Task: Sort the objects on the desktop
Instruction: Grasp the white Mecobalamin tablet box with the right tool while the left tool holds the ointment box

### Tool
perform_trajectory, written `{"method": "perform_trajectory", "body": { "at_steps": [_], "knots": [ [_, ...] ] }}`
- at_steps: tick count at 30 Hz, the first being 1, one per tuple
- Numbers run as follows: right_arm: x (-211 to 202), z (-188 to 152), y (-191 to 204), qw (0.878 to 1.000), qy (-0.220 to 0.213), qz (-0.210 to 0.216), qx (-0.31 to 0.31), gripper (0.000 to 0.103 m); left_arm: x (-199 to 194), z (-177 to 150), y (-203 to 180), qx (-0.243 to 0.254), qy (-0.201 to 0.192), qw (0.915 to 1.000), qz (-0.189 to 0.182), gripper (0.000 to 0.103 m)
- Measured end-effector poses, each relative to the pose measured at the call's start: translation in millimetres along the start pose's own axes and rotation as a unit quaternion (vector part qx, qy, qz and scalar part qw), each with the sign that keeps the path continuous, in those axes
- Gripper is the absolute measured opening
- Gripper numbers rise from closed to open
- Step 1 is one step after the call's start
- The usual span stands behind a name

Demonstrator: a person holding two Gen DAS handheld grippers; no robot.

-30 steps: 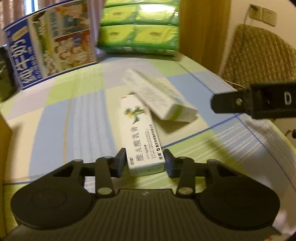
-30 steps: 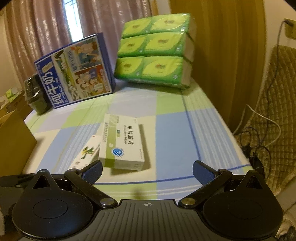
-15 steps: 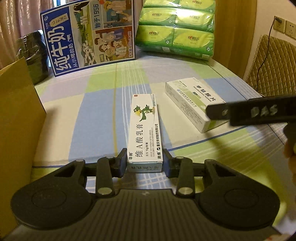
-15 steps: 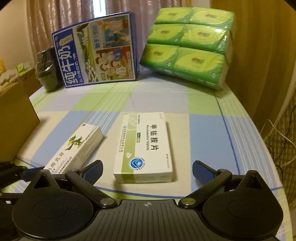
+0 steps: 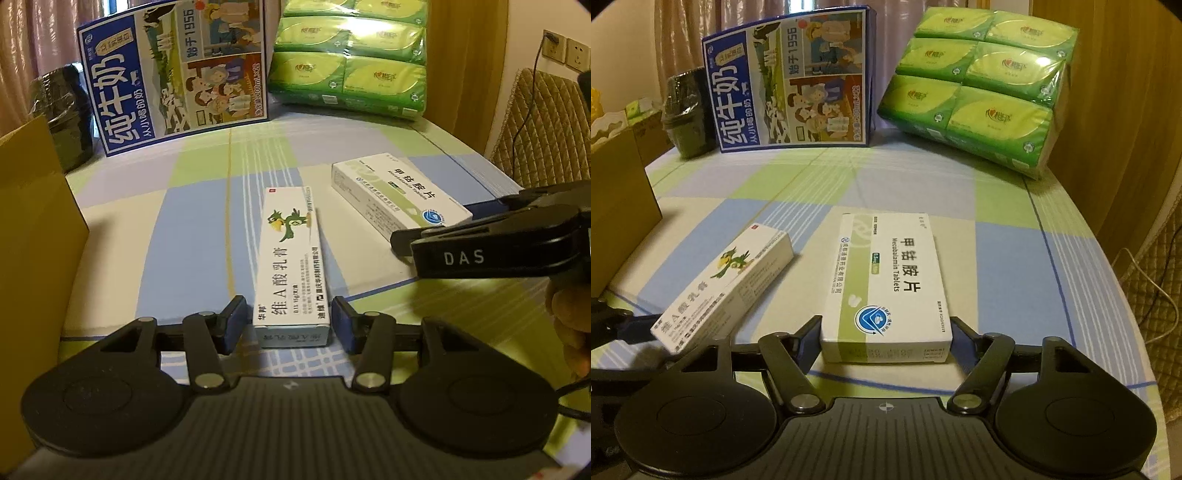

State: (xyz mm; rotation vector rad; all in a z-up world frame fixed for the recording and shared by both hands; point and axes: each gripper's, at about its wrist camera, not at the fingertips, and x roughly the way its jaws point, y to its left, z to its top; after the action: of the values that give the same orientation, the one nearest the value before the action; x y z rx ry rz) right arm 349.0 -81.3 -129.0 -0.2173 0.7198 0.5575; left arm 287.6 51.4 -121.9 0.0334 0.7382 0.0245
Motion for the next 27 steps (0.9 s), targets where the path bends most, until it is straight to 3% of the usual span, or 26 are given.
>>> {"method": "perform_trajectory", "body": {
  "at_steps": [1, 2, 12, 23, 27],
  "knots": [
    [-2, -1, 1, 1.0, 0.002, 0.0, 0.0, 0.068, 0, 0, 0, 0.001, 0.001, 1.0, 0.0, 0.042],
    [-5, -2, 2, 1.0, 0.004, 0.0, 0.001, 0.068, 0, 0, 0, 0.0, 0.003, 1.0, -0.001, 0.033],
    [-63, -33, 11, 0.999, 0.037, -0.011, 0.029, 0.068, -34, -18, -2, -0.004, 0.025, 0.9996, -0.01, 0.033],
    [-156, -124, 63, 0.995, 0.072, -0.026, 0.068, 0.068, -123, -81, -15, -0.029, 0.051, 0.9982, -0.015, 0.033],
    [-173, -138, 73, 0.995, 0.063, -0.017, 0.073, 0.07, -150, -98, -17, -0.028, 0.056, 0.9979, -0.016, 0.033]
  ]
}}
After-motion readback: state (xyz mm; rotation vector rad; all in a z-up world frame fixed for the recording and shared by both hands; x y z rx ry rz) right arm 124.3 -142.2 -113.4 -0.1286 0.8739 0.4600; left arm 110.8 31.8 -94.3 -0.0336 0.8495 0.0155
